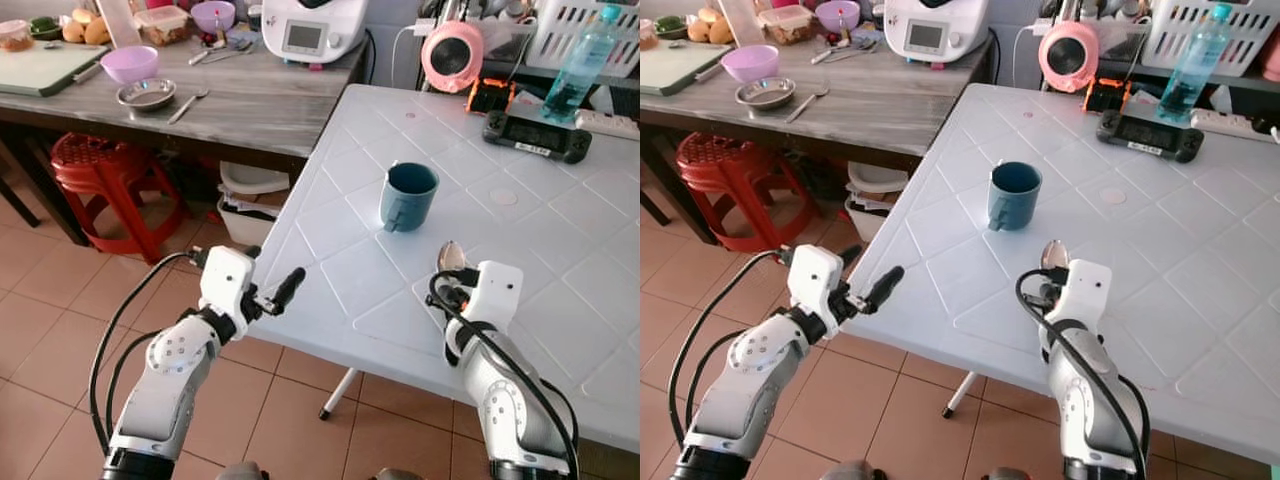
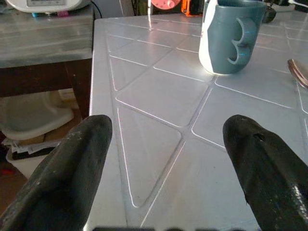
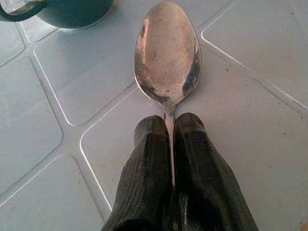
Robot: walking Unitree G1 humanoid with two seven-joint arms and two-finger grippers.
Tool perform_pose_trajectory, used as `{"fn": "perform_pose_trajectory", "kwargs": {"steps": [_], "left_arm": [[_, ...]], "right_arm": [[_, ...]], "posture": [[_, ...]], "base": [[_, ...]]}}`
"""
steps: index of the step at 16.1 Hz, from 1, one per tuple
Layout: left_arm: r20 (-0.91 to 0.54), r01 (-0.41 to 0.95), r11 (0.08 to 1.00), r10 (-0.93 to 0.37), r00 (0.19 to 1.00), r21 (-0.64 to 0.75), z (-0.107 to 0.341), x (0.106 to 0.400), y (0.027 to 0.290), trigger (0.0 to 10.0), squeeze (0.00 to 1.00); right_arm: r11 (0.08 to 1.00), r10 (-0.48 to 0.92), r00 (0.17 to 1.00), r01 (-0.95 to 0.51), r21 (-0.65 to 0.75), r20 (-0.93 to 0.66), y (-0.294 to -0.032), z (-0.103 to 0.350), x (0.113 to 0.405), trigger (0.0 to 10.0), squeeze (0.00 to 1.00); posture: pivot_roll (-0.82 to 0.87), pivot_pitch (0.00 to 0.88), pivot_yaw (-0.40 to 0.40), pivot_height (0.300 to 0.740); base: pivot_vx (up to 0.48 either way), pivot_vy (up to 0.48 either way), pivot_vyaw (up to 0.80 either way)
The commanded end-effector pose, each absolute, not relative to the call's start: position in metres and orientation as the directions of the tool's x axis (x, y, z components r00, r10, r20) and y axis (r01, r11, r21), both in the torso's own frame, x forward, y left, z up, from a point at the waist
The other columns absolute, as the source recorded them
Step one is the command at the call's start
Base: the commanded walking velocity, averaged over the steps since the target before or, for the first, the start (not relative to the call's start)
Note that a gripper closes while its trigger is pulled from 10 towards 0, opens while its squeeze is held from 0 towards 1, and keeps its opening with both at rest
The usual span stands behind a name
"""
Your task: Setting the table
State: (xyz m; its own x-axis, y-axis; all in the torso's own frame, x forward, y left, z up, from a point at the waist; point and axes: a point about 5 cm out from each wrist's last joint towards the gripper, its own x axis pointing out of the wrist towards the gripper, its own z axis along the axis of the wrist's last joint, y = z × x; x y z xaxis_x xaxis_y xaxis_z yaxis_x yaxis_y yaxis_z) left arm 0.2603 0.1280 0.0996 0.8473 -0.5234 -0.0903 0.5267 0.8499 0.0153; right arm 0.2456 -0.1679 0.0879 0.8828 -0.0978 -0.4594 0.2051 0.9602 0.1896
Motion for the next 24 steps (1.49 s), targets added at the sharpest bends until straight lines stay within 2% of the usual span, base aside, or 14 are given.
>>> {"fn": "perform_pose_trajectory", "kwargs": {"steps": [1, 14, 19, 21, 22, 24], "left_arm": [[-0.078, 0.501, 0.865, -0.498, 0.864, 0.029, 0.103, 0.265, 0.131, 10.0, 0.0], [-0.06, 0.479, 0.876, -0.476, 0.878, 0.055, 0.101, 0.272, 0.127, 10.0, 0.0], [-0.029, 0.456, 0.886, -0.456, 0.89, 0.079, 0.104, 0.275, 0.126, 10.0, 0.0], [-0.009, 0.402, 0.909, -0.404, 0.915, 0.111, 0.105, 0.278, 0.129, 10.0, 0.0], [0.014, 0.313, 0.942, -0.317, 0.948, 0.119, 0.109, 0.283, 0.135, 10.0, 0.0], [0.041, 0.226, 0.969, -0.231, 0.972, 0.103, 0.113, 0.287, 0.143, 10.0, 0.0]], "right_arm": [[0.954, -0.087, 0.853, 0.22, 0.203, -0.515, -0.166, 0.078, 0.239, 10.0, 0.0], [0.958, -0.024, 0.857, 0.167, 0.233, -0.515, -0.155, 0.076, 0.251, 10.0, 0.0], [0.969, -0.032, 0.91, 0.129, 0.209, -0.413, -0.156, 0.09, 0.266, 10.0, 0.0], [0.973, -0.03, 0.943, 0.103, 0.205, -0.332, -0.156, 0.102, 0.273, 10.0, 0.0], [0.98, -0.032, 0.963, 0.083, 0.183, -0.266, -0.156, 0.112, 0.276, 10.0, 0.0], [0.99, -0.057, 0.986, 0.076, 0.118, -0.157, -0.159, 0.126, 0.277, 10.0, 0.0]], "posture": [[-0.04, 0.0, 0.03, 0.74], [-0.05, 0.0, 0.02, 0.74], [-0.05, 0.0, 0.024, 0.74], [-0.05, 0.0, 0.023, 0.74], [-0.05, 0.0, 0.022, 0.74], [-0.05, 0.0, 0.021, 0.74]], "base": [[0.0, 0.315, 0.0], [0.0, 0.48, 0.0], [0.0, 0.459, 0.0], [0.0, 0.45, 0.0], [0.0, 0.45, 0.0], [0.0, 0.458, 0.0]]}}
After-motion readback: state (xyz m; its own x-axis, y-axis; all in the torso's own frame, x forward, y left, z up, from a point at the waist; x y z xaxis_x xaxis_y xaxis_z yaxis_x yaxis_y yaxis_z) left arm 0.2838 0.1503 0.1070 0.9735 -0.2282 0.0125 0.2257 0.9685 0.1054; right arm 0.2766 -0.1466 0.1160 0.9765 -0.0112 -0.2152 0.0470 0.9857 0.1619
